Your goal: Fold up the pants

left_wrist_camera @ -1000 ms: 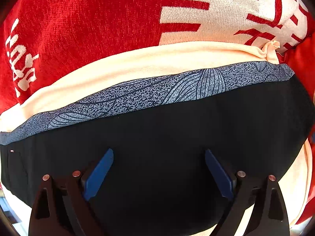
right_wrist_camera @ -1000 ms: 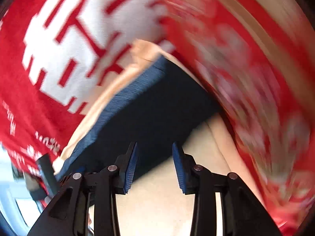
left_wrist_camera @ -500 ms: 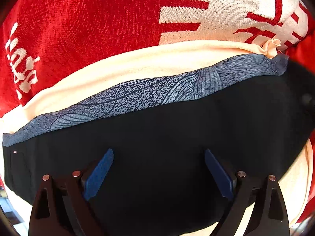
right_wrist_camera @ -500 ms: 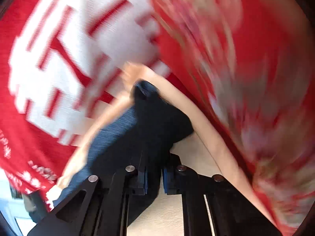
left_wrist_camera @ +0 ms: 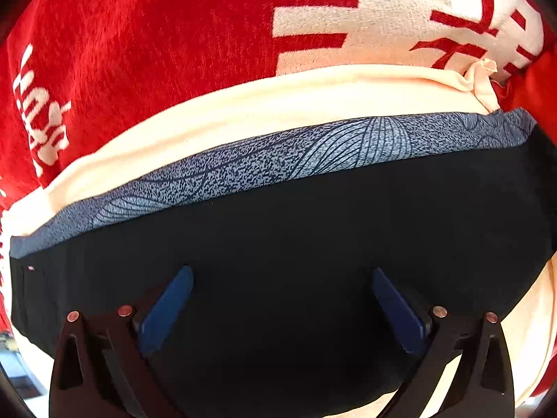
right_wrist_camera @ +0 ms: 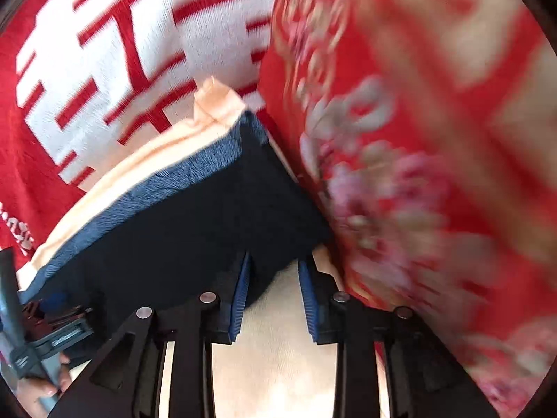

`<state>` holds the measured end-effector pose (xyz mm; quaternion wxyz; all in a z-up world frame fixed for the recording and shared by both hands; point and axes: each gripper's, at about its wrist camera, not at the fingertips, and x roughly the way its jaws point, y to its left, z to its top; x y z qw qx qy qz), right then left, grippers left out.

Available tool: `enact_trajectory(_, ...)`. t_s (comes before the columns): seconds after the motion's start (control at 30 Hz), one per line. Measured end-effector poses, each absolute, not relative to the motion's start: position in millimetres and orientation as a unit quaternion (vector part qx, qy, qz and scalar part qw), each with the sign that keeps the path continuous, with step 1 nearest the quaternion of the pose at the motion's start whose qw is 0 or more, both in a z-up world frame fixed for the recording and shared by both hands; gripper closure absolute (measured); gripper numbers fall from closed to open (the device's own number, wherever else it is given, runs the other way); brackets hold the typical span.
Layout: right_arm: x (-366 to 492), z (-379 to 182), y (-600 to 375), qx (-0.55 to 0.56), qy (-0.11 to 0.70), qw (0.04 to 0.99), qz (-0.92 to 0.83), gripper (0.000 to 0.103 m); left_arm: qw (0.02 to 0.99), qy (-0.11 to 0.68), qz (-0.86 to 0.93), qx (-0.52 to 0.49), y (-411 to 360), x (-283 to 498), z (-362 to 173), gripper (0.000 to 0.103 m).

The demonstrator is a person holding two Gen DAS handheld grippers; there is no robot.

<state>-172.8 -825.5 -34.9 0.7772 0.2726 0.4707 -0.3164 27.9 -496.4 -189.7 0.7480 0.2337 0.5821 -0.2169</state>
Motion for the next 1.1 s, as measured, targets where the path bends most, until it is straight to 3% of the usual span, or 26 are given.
enact_trajectory(0.2,-119,4,-834,0.185,0.460,0.826,-0.268,0.071,0.752,0.583,-0.206,0.228,-502,23,-190,0.000)
enact_trajectory(0.5,-14,-77,-871,0.132,0.590,0.751,-0.267,0.072,0.758,0.582,-0.201,0.214,-501,18,-189,0.000)
enact_trajectory(0.53,-11,-86,-875,0.157,0.597,0.743,-0.258,0.088,0.759,0.584,-0.200,0.209,-501,17,-190,0.000)
enact_trajectory(0.57,-11,-89,-880,0.183,0.596,0.740,-0.251,0.094,0.758,0.586,-0.199,0.206,-498,18,-190,0.000)
enact_trajectory(0.73,-13,-62,-887,0.179,0.540,0.784,-0.248,0.094,0.759,0.584,-0.198,0.206,-486,23,-192,0.000)
enact_trajectory(0.9,-11,-75,-884,0.174,0.586,0.753,-0.244,0.089,0.766,0.580,-0.180,0.210,-490,38,-180,0.000)
enact_trajectory(1.0,-22,-59,-864,0.135,0.577,0.758,-0.275,0.074,0.782,0.562,-0.174,0.204,-482,50,-165,0.000)
enact_trajectory(1.07,-32,-35,-842,0.113,0.535,0.788,-0.283,0.053,0.794,0.550,-0.159,0.208,-473,63,-160,0.000)
enact_trajectory(1.1,-36,-26,-830,0.118,0.513,0.806,-0.271,0.048,0.794,0.550,-0.150,0.209,-470,69,-162,0.000)
